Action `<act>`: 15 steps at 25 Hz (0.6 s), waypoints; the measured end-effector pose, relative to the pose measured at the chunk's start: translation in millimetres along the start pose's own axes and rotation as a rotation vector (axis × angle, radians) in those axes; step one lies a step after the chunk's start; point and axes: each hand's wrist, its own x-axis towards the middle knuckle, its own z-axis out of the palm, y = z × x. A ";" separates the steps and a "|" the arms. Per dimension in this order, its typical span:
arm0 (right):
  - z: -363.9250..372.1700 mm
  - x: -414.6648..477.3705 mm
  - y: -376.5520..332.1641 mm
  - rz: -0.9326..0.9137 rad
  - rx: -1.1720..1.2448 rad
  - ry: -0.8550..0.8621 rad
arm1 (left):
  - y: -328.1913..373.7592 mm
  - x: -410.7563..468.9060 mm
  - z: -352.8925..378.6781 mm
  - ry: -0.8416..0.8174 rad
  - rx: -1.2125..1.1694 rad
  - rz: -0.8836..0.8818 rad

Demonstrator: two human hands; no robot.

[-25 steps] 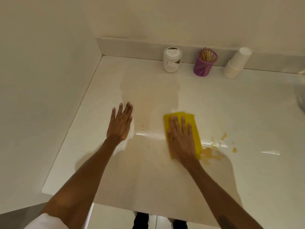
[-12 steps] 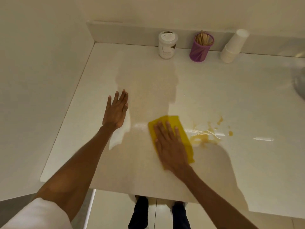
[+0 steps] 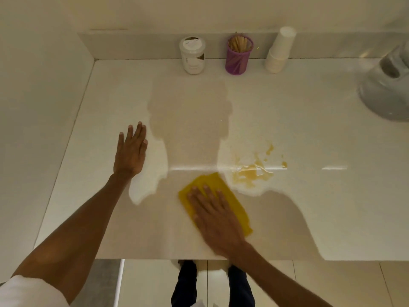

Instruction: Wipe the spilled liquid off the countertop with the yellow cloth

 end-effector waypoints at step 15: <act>-17.8 -14.1 73.9 0.157 -0.012 0.106 | 9.5 -4.1 -3.4 0.015 0.007 -0.029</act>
